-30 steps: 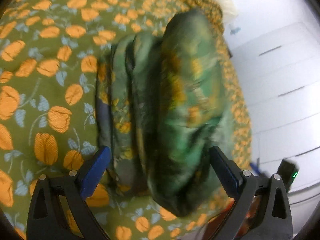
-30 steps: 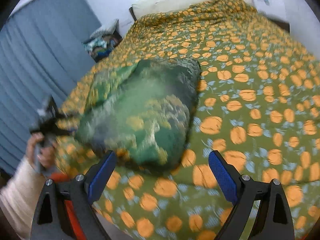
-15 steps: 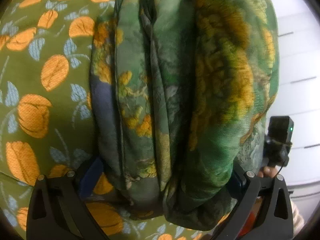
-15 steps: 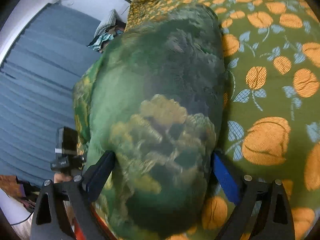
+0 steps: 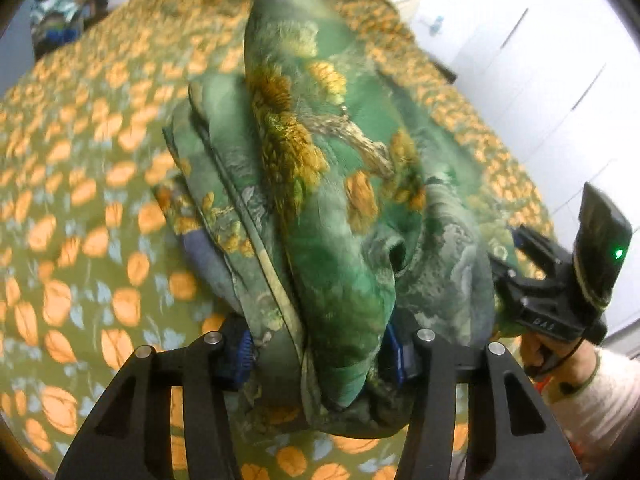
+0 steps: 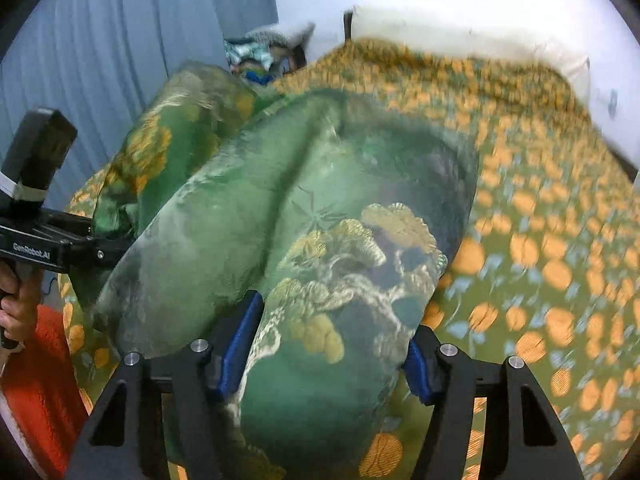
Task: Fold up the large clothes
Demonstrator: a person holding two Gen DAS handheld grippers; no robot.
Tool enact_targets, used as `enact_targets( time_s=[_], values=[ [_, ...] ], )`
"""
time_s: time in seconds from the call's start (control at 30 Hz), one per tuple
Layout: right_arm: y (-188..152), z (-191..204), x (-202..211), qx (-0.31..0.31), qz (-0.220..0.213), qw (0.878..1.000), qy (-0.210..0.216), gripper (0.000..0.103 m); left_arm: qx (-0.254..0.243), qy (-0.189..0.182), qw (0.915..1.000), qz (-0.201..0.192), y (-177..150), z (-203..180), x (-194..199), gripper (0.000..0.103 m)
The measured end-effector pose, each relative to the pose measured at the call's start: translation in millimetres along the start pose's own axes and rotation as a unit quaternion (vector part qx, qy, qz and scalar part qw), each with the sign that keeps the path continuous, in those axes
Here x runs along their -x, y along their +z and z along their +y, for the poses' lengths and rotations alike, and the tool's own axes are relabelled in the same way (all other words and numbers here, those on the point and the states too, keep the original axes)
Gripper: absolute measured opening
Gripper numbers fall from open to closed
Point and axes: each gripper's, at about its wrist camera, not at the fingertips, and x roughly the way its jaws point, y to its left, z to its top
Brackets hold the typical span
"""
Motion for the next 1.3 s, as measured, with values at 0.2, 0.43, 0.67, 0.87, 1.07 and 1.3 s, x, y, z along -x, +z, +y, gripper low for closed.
enact_targets(
  time_s=[0.2, 0.43, 0.67, 0.87, 1.07, 1.3],
  values=[
    [38, -22, 14, 0.011, -0.036, 0.999, -0.029, 0.063, -0.042, -0.001, 0.9974, -0.059, 31, -25, 13, 0.052],
    [84, -55, 12, 0.044, -0.07, 0.994, -0.071, 0.063, -0.059, -0.014, 0.9928, -0.103, 87, -32, -1, 0.052],
    [100, -135, -56, -0.02, -0.039, 0.998, -0.054, 0.063, -0.003, -0.019, 0.9993, -0.031, 126, 14, -111, 0.067],
    [57, -203, -123, -0.168, 0.069, 0.983, 0.017, 0.086, 0.106, -0.031, 0.9937, 0.019, 99, 82, -164, 0.102],
    [68, -198, -51, -0.158, 0.01, 0.987, -0.01, 0.092, 0.005, 0.064, 0.996, -0.062, 91, 56, -82, 0.101],
    [57, -143, 48, -0.055, -0.068, 0.989, -0.123, 0.099, -0.117, 0.233, 0.9507, -0.167, 59, -16, -3, 0.103]
  ],
)
